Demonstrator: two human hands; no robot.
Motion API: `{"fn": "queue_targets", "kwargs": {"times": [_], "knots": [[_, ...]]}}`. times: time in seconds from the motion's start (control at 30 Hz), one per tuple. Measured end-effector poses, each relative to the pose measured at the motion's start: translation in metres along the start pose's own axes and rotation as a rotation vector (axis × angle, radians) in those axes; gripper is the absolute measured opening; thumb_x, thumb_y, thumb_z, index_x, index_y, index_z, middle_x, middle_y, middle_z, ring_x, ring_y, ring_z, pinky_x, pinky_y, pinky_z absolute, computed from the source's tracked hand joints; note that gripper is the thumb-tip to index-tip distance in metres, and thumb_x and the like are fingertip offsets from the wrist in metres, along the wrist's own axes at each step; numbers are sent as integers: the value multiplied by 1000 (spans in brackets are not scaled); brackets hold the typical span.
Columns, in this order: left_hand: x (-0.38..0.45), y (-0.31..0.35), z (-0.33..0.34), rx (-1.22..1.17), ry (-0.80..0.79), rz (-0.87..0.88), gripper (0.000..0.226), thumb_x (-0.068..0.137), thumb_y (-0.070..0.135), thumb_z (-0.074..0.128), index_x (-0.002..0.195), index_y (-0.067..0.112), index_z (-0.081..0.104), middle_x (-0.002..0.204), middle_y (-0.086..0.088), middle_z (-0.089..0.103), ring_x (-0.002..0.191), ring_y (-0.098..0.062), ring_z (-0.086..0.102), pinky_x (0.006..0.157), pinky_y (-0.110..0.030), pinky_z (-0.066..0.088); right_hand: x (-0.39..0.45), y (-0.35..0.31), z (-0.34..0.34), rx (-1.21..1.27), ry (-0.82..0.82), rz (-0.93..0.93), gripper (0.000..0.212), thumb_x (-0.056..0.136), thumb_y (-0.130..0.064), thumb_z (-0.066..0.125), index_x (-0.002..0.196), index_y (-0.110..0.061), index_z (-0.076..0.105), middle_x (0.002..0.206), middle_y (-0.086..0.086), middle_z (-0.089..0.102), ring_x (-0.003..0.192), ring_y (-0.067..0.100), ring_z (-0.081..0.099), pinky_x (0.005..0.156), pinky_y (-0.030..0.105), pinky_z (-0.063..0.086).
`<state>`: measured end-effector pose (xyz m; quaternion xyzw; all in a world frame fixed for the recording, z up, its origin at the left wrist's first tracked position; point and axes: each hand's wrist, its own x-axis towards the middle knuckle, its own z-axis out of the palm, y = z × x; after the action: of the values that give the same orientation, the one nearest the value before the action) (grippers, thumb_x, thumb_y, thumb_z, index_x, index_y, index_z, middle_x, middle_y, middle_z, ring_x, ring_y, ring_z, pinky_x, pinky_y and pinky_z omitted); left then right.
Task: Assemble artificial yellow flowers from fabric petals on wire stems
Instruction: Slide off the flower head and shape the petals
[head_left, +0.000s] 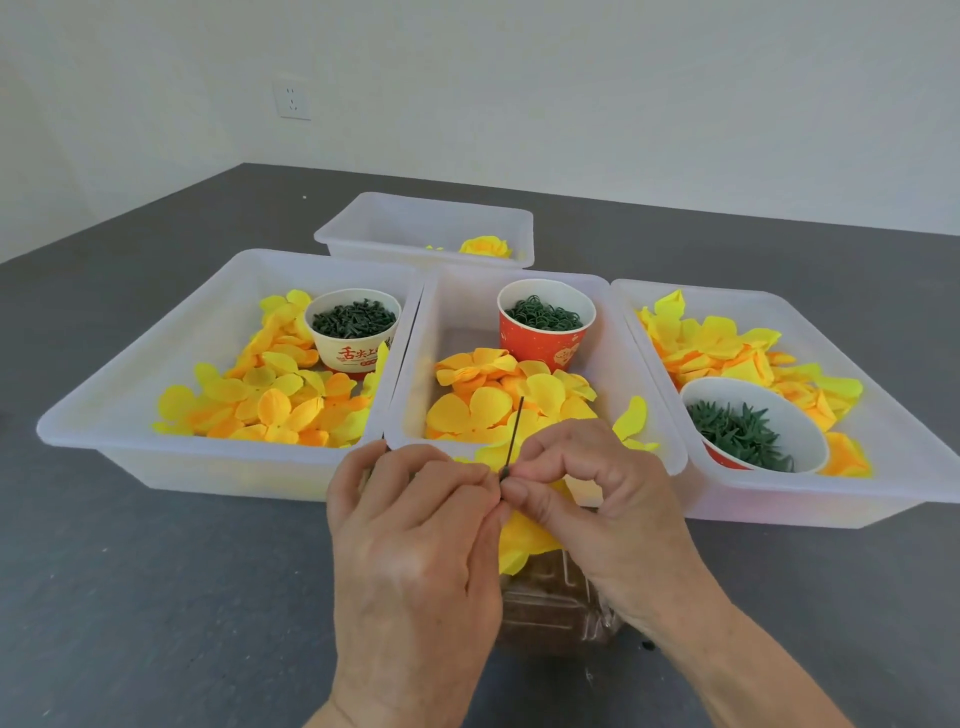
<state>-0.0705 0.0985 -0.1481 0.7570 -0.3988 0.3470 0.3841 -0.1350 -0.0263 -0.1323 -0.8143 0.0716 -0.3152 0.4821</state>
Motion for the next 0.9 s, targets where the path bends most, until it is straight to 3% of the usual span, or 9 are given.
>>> {"fn": "queue_targets", "kwargs": {"times": [0.17, 0.57, 0.73, 0.8, 0.9], "knots": [[-3, -4, 8, 13, 53, 25, 22, 84, 21, 62, 69, 11, 73, 78, 4, 70, 84, -14, 58, 91, -39, 39, 1, 5, 2, -60, 29, -41, 7, 72, -26, 73, 67, -23, 69, 76, -15, 63, 88, 11, 57, 79, 15, 40], [1, -6, 6, 21, 24, 57, 23, 83, 25, 59, 69, 14, 73, 78, 7, 70, 86, -13, 59, 91, -44, 38, 1, 2, 1, -73, 18, -35, 9, 72, -25, 71, 66, -30, 68, 83, -13, 64, 89, 11, 57, 79, 17, 41], [2, -4, -12, -61, -13, -40, 24, 85, 30, 54, 85, 20, 75, 95, 11, 70, 95, -17, 62, 94, -53, 39, 4, -10, -5, -151, -24, -37, 19, 74, -17, 77, 67, -30, 66, 77, -14, 64, 90, 10, 55, 80, 13, 37], [-5, -3, -20, -157, 55, -195, 23, 87, 27, 52, 96, 20, 71, 102, 10, 66, 98, -12, 58, 94, -43, 41, 4, -14, -5, -171, -39, -32, 17, 75, -20, 76, 66, -30, 65, 76, -13, 63, 89, 11, 55, 81, 20, 39], [-22, -2, -29, -201, 153, -498, 18, 79, 18, 59, 94, 17, 69, 96, 8, 60, 93, -12, 54, 89, -9, 35, 3, -15, -2, -174, -44, -34, 19, 76, -20, 76, 65, -29, 63, 75, -11, 63, 88, 19, 56, 81, 31, 42]]}}
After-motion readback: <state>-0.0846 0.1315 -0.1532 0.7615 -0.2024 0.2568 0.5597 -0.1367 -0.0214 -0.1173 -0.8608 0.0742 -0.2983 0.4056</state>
